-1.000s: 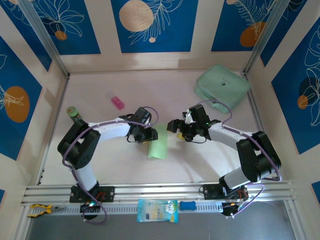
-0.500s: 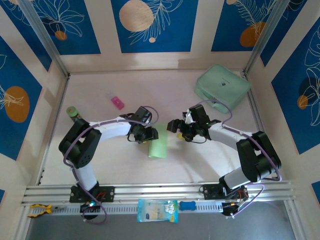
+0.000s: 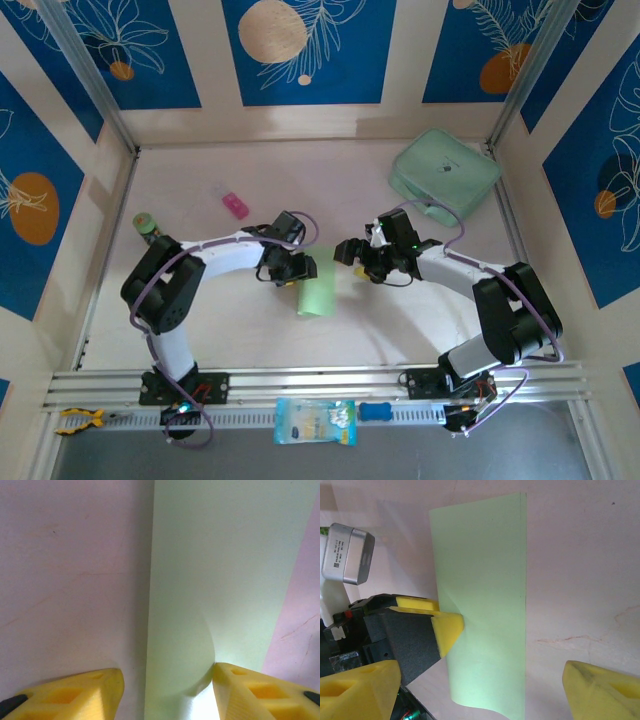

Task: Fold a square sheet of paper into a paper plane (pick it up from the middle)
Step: Hold the square sheet of paper at the center of the table.

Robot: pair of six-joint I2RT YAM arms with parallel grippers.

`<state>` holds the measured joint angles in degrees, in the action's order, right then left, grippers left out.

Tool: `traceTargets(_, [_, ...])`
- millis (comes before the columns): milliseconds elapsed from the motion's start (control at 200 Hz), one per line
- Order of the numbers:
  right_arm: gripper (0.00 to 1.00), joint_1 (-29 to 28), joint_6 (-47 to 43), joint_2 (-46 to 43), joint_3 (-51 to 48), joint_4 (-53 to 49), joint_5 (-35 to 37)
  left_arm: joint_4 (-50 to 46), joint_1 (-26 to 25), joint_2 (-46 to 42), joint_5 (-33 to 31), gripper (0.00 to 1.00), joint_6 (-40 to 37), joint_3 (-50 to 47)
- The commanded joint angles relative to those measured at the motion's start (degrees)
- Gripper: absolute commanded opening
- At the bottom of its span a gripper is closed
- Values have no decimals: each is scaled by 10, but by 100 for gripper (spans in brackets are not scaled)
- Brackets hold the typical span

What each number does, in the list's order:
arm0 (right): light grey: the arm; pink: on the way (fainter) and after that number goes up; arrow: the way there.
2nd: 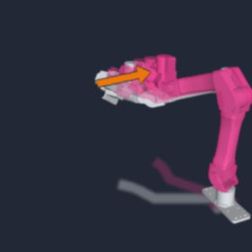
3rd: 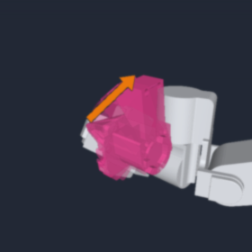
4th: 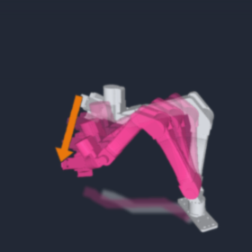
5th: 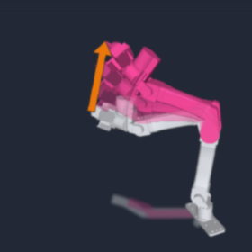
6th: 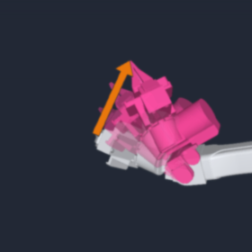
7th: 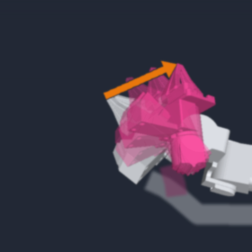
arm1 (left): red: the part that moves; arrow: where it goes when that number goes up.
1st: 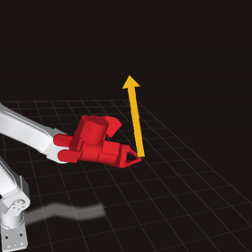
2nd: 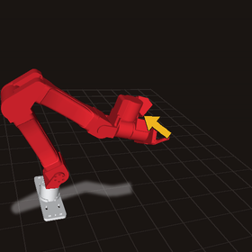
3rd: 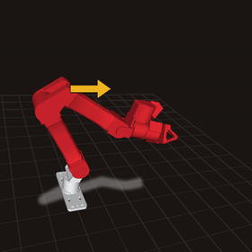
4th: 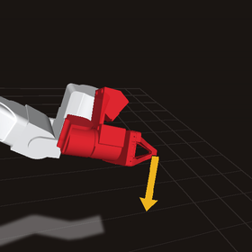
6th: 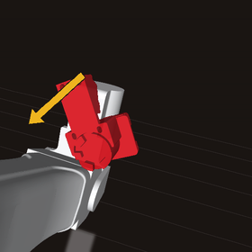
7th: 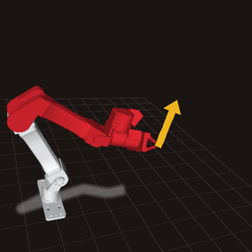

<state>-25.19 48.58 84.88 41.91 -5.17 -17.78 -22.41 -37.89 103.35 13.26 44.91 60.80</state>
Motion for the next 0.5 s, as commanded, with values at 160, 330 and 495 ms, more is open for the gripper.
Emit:
traceTargets(160, [85,-4,8,-2,0,-10,1,-39,-3,40,-59,56,-3,6])
traceTargets(330, [85,-5,7,-4,-1,-11,1,-43,-7,47,-63,56,-4,9])
traceTargets(495, [85,-5,8,-6,-4,-12,3,-44,-9,54,-65,56,-3,11])
